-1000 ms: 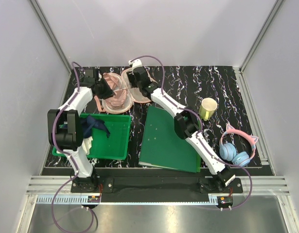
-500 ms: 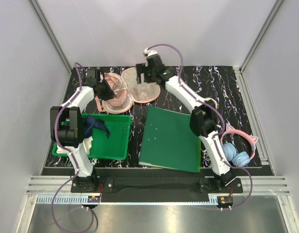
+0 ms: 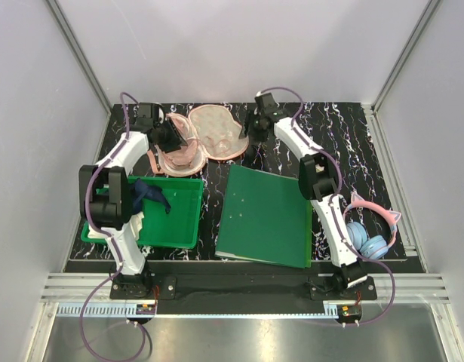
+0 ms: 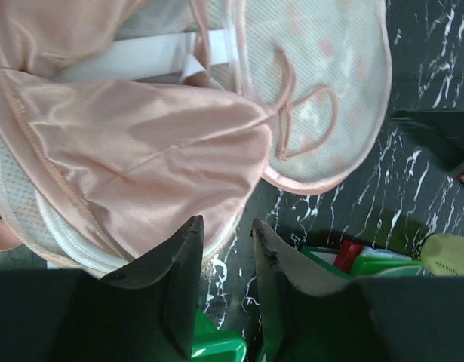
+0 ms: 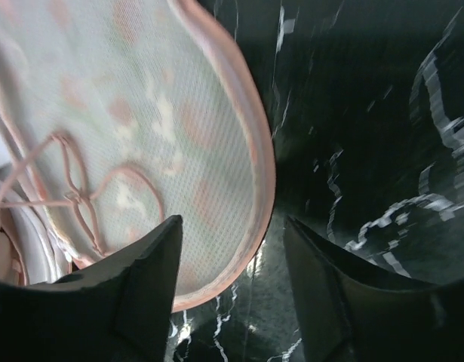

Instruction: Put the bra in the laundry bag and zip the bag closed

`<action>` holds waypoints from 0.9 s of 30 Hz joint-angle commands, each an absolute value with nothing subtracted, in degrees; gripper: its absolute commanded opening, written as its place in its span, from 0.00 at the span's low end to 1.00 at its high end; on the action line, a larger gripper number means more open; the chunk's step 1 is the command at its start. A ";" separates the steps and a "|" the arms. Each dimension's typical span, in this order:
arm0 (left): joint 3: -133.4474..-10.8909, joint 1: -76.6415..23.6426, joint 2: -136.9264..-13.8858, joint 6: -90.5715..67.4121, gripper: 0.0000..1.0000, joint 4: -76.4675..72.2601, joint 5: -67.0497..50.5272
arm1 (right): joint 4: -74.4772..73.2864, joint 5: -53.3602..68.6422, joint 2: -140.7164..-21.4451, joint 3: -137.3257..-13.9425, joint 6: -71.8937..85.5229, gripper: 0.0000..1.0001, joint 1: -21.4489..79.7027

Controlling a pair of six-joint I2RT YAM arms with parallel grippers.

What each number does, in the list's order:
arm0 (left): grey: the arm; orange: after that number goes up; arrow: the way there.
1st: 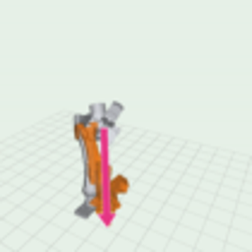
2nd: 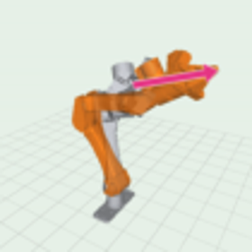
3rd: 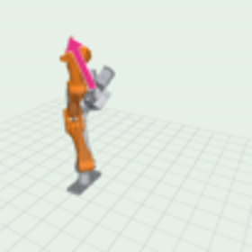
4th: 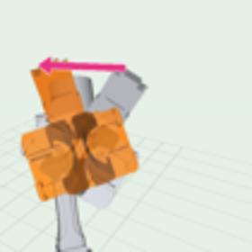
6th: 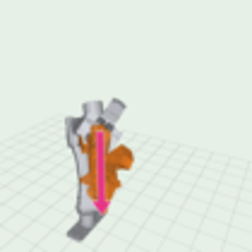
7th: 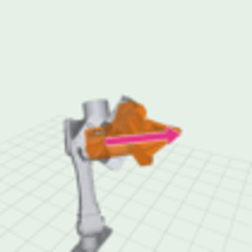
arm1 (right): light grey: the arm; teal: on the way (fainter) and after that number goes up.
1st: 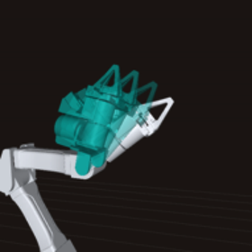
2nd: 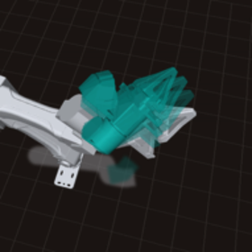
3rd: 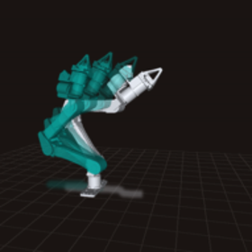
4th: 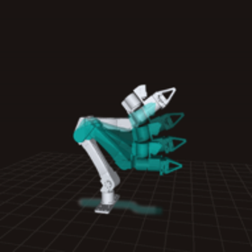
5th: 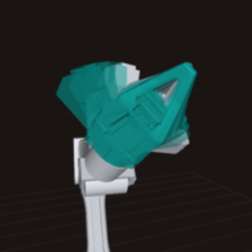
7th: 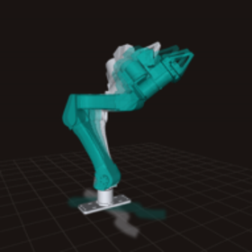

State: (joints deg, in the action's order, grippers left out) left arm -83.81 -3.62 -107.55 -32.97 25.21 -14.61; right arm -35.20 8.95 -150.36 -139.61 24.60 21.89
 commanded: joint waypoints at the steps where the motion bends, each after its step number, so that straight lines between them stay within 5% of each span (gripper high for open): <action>1: -81.66 -4.74 -100.30 -30.94 0.36 24.08 -16.26 | -36.82 11.17 -149.41 -137.99 27.95 0.60 23.20; 11: -75.50 -5.98 -92.46 -30.15 0.37 24.08 -15.47 | -41.31 2.73 -151.78 -138.07 25.66 0.36 24.52; 15: -76.11 -6.94 -91.67 -29.01 0.56 24.08 -14.77 | -43.07 -2.62 -153.54 -140.53 25.23 0.25 25.49; 19: -77.69 -7.12 -93.07 -31.19 0.64 21.10 -16.87 | -42.89 -4.83 -152.76 -142.64 23.82 0.00 25.93; 27: -84.54 -7.65 -99.57 -44.72 0.72 15.65 -20.48 | -32.63 -8.18 -137.93 -133.87 16.71 0.00 28.03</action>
State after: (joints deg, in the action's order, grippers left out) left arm -79.42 -7.46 -96.75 -36.47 21.63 -17.39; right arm -39.42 -4.47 -149.53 -136.44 21.61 26.41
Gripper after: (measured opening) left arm 0.722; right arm 0.010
